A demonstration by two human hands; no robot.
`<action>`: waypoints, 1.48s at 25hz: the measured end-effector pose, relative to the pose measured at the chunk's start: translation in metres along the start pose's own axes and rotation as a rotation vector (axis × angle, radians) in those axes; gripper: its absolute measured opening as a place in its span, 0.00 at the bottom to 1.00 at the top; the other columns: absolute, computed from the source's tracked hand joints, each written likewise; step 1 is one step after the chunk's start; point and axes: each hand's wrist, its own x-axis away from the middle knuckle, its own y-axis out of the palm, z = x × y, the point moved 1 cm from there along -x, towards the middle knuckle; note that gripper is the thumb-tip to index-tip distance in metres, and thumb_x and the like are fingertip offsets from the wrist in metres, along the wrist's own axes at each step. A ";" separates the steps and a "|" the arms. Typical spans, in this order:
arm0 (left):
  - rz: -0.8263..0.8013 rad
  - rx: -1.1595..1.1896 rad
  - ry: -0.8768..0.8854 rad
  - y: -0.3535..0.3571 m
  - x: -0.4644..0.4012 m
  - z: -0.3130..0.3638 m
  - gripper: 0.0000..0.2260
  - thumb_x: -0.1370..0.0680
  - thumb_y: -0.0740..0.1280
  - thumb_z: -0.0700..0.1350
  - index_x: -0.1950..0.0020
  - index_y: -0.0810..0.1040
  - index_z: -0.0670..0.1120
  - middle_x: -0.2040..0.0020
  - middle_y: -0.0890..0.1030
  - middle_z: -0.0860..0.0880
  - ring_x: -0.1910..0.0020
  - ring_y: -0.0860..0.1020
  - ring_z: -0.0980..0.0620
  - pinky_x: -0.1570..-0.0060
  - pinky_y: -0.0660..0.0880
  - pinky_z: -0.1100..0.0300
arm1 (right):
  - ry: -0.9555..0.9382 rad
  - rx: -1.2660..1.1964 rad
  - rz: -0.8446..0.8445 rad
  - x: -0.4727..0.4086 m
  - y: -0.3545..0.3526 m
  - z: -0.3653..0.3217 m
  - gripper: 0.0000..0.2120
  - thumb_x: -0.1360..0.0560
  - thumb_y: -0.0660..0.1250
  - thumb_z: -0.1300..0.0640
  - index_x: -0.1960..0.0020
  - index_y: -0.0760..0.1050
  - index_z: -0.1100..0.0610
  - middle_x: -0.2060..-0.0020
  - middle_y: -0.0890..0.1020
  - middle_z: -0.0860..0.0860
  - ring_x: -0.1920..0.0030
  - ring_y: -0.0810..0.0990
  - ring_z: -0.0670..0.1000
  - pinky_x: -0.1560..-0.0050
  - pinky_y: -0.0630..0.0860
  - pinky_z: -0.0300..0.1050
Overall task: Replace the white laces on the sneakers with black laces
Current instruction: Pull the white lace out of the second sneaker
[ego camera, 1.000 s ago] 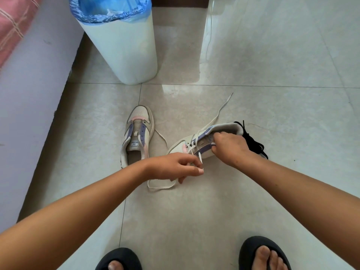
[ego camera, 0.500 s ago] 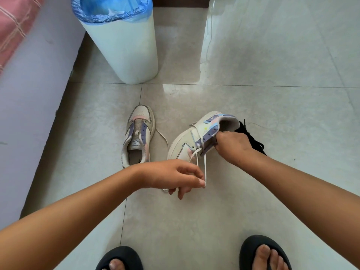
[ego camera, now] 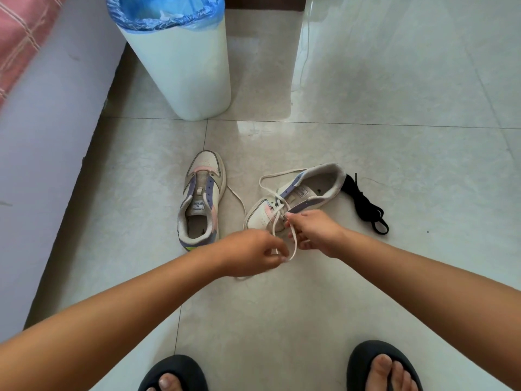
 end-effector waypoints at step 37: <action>0.489 -0.247 -0.329 0.036 -0.075 -0.040 0.26 0.24 0.64 0.56 0.33 0.63 0.43 0.39 0.68 0.44 0.40 0.68 0.44 0.48 0.69 0.51 | -0.316 1.082 0.246 -0.010 -0.019 -0.005 0.15 0.20 0.57 0.48 0.42 0.70 0.58 0.45 0.79 0.57 0.45 0.77 0.59 0.55 0.69 0.46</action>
